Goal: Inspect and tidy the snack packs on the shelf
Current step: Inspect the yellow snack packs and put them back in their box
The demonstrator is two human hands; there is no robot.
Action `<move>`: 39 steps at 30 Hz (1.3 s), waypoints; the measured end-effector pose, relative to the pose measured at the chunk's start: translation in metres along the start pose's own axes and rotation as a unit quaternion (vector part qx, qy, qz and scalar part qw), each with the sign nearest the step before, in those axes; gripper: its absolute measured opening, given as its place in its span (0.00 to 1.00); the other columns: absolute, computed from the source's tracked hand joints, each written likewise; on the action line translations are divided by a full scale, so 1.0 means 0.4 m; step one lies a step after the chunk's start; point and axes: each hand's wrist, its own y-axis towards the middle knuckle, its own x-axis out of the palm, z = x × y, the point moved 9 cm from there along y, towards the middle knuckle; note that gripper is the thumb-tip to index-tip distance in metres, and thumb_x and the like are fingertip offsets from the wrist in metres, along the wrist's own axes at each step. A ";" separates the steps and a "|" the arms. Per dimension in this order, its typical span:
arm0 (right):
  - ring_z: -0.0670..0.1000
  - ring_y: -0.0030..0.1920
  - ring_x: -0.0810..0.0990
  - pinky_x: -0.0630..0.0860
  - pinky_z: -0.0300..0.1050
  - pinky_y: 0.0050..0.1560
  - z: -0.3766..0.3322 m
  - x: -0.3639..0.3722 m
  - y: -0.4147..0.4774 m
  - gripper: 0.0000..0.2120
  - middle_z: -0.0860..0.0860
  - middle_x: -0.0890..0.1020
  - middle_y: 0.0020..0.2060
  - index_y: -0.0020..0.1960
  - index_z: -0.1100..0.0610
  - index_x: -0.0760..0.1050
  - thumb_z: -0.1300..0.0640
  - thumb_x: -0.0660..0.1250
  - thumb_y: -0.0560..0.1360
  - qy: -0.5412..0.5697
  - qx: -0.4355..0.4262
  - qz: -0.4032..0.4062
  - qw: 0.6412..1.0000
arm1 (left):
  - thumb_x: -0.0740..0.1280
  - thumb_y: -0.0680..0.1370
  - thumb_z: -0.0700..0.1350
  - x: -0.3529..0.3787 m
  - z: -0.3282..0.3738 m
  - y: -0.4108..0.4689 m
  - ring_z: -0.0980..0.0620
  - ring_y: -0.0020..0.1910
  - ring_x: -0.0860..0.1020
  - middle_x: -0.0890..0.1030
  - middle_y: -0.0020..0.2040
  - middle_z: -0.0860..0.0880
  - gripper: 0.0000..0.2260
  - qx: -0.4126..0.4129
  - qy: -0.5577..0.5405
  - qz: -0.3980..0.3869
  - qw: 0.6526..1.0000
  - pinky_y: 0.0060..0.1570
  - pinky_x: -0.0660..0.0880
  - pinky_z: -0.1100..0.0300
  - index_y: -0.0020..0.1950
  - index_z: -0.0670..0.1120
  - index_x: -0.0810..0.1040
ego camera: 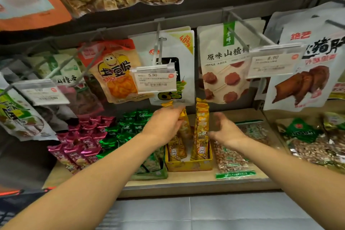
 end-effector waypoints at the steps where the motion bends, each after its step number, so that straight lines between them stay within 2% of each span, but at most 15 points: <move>1: 0.58 0.66 0.73 0.71 0.48 0.62 0.000 0.009 0.018 0.37 0.57 0.72 0.68 0.76 0.53 0.57 0.54 0.72 0.73 0.018 0.001 0.004 1.000 | 0.66 0.79 0.47 0.016 0.000 0.017 0.44 0.64 0.75 0.77 0.65 0.46 0.22 0.008 0.007 -0.001 1.000 0.61 0.72 0.52 0.73 0.50 0.67; 5: 0.58 0.61 0.77 0.74 0.52 0.61 -0.020 0.035 0.085 0.38 0.54 0.78 0.58 0.74 0.54 0.56 0.54 0.73 0.72 0.095 0.001 0.030 0.995 | 0.68 0.77 0.47 0.087 -0.048 0.082 0.44 0.68 0.70 0.76 0.66 0.46 0.25 -0.048 0.158 -0.026 0.986 0.64 0.68 0.50 0.73 0.48 0.65; 8: 0.59 0.60 0.78 0.75 0.52 0.56 -0.012 0.039 0.110 0.38 0.55 0.79 0.58 0.72 0.55 0.59 0.47 0.75 0.71 0.050 0.041 0.084 0.994 | 0.62 0.79 0.44 0.099 -0.050 0.116 0.42 0.65 0.70 0.76 0.62 0.44 0.18 -0.058 0.228 -0.010 0.972 0.58 0.69 0.50 0.70 0.46 0.68; 12: 0.58 0.56 0.80 0.77 0.55 0.56 0.013 0.054 0.110 0.26 0.55 0.81 0.55 0.63 0.54 0.67 0.43 0.71 0.72 -0.032 0.097 0.103 0.989 | 0.62 0.78 0.38 0.118 -0.043 0.164 0.39 0.63 0.70 0.73 0.62 0.40 0.21 -0.073 0.200 -0.026 0.977 0.53 0.72 0.48 0.70 0.44 0.65; 15: 0.58 0.53 0.81 0.78 0.53 0.52 0.010 0.045 0.090 0.21 0.55 0.82 0.51 0.59 0.56 0.70 0.44 0.69 0.73 -0.050 0.074 0.134 0.987 | 0.63 0.77 0.38 0.103 -0.058 0.161 0.40 0.58 0.74 0.76 0.58 0.41 0.21 -0.116 0.154 -0.005 0.981 0.42 0.71 0.49 0.68 0.45 0.63; 17: 0.60 0.51 0.81 0.79 0.52 0.48 0.001 0.033 0.070 0.22 0.56 0.81 0.49 0.59 0.58 0.69 0.45 0.70 0.73 -0.037 0.041 0.160 0.986 | 0.64 0.77 0.42 0.082 -0.063 0.143 0.41 0.58 0.74 0.76 0.58 0.42 0.20 -0.117 0.170 0.012 0.978 0.45 0.71 0.49 0.68 0.45 0.64; 20: 0.62 0.48 0.81 0.77 0.51 0.43 -0.029 0.013 0.029 0.23 0.55 0.81 0.43 0.61 0.59 0.68 0.48 0.71 0.73 -0.020 -0.005 0.187 0.982 | 0.63 0.78 0.42 0.045 -0.042 0.105 0.41 0.63 0.70 0.74 0.63 0.43 0.20 -0.088 0.198 0.012 0.976 0.55 0.72 0.49 0.69 0.45 0.67; 22: 0.61 0.47 0.81 0.75 0.50 0.43 -0.064 -0.003 -0.007 0.22 0.53 0.80 0.41 0.60 0.56 0.67 0.48 0.71 0.72 -0.019 -0.045 0.183 0.982 | 0.64 0.78 0.42 0.031 -0.010 0.061 0.42 0.64 0.71 0.74 0.64 0.44 0.20 -0.060 0.141 -0.015 0.988 0.57 0.73 0.49 0.70 0.46 0.69; 24: 0.57 0.45 0.80 0.76 0.49 0.43 -0.118 -0.012 -0.051 0.21 0.49 0.79 0.42 0.58 0.51 0.65 0.47 0.71 0.72 -0.037 -0.111 0.140 0.983 | 0.64 0.78 0.45 0.006 0.015 -0.005 0.45 0.61 0.75 0.77 0.62 0.46 0.20 -0.064 -0.016 -0.034 0.997 0.57 0.75 0.51 0.70 0.49 0.69; 27: 0.51 0.43 0.80 0.76 0.48 0.40 -0.209 -0.030 -0.156 0.19 0.44 0.78 0.40 0.54 0.47 0.63 0.47 0.72 0.72 -0.083 -0.223 0.086 0.967 | 0.67 0.76 0.53 -0.036 0.051 -0.112 0.53 0.53 0.79 0.80 0.58 0.52 0.24 -0.095 -0.245 -0.091 0.961 0.53 0.77 0.57 0.72 0.53 0.68; 29: 0.45 0.38 0.76 0.69 0.37 0.33 -0.267 -0.048 -0.240 0.20 0.40 0.74 0.36 0.50 0.43 0.61 0.47 0.73 0.72 -0.111 -0.271 0.073 0.953 | 0.65 0.77 0.58 -0.104 0.072 -0.166 0.58 0.49 0.80 0.82 0.53 0.58 0.17 -0.082 -0.289 -0.061 0.952 0.52 0.79 0.54 0.65 0.57 0.75; 31: 0.43 0.37 0.74 0.67 0.36 0.32 -0.322 -0.055 -0.320 0.21 0.40 0.73 0.35 0.48 0.43 0.60 0.46 0.74 0.71 -0.126 -0.304 0.058 0.942 | 0.61 0.80 0.58 -0.184 0.089 -0.223 0.59 0.43 0.81 0.83 0.45 0.58 0.10 -0.064 -0.315 -0.010 0.947 0.48 0.80 0.49 0.52 0.59 0.80; 35: 0.43 0.48 0.79 0.78 0.46 0.48 -0.384 -0.057 -0.447 0.21 0.43 0.79 0.47 0.57 0.47 0.68 0.44 0.74 0.70 -0.043 -0.313 -0.017 0.948 | 0.58 0.78 0.58 -0.283 0.111 -0.341 0.43 0.41 0.81 0.83 0.38 0.45 0.20 -0.061 -0.395 0.057 0.915 0.47 0.78 0.40 0.41 0.46 0.81; 37: 0.47 0.53 0.79 0.77 0.51 0.55 -0.383 -0.038 -0.494 0.22 0.46 0.80 0.52 0.61 0.49 0.71 0.42 0.70 0.72 0.030 -0.292 -0.116 0.949 | 0.60 0.77 0.57 -0.320 0.104 -0.384 0.43 0.43 0.82 0.83 0.40 0.45 0.19 -0.061 -0.459 0.102 0.881 0.49 0.78 0.41 0.42 0.46 0.82; 39: 0.54 0.56 0.80 0.76 0.57 0.59 -0.367 -0.018 -0.539 0.23 0.53 0.81 0.55 0.63 0.50 0.71 0.39 0.65 0.74 0.078 -0.260 -0.195 0.942 | 0.62 0.76 0.58 -0.342 0.084 -0.418 0.48 0.45 0.82 0.84 0.43 0.47 0.17 -0.075 -0.519 0.136 0.841 0.50 0.78 0.50 0.42 0.48 0.83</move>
